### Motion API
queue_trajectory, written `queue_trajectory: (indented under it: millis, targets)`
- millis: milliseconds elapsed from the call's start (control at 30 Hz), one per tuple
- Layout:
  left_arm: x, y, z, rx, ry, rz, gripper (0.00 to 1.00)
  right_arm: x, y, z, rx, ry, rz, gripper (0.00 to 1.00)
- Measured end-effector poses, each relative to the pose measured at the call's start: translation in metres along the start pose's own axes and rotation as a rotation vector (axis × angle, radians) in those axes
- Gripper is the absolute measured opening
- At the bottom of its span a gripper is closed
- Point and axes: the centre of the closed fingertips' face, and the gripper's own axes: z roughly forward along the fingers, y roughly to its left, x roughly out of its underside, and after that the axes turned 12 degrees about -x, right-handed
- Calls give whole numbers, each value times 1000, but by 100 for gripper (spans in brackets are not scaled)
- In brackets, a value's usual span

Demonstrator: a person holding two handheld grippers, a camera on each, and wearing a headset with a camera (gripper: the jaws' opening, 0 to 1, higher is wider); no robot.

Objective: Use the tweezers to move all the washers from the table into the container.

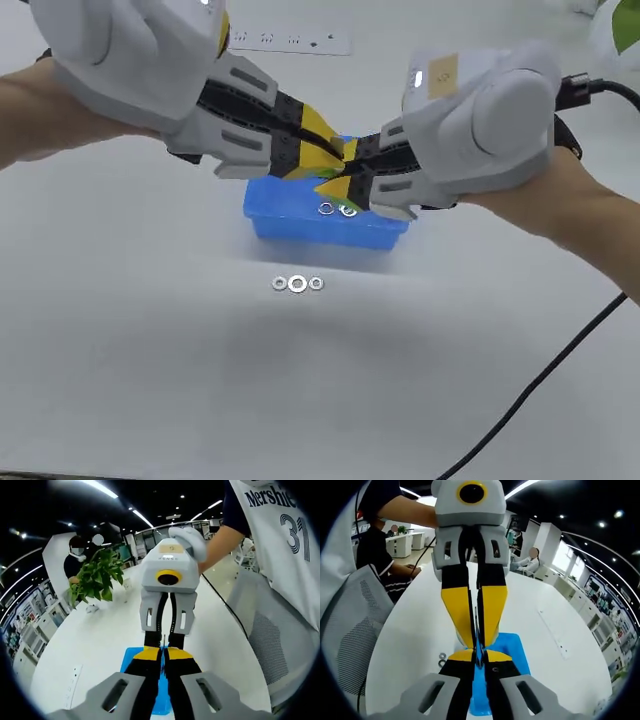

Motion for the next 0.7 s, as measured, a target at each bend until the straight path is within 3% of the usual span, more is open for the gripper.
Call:
queue_trajectory:
  millis: [167,333,700]
  targets:
    - [-15,-11,-17,-11,-13,6,7,-16,13,-9,21,-16,-37,9]
    - [-23,-28,-28,-12,-10,19,7,-24,31,-13,21,-34,-41,10]
    - [-29,-59,-41,-29,-6,-3,7,-22,61,-12,4,-61,-14,11]
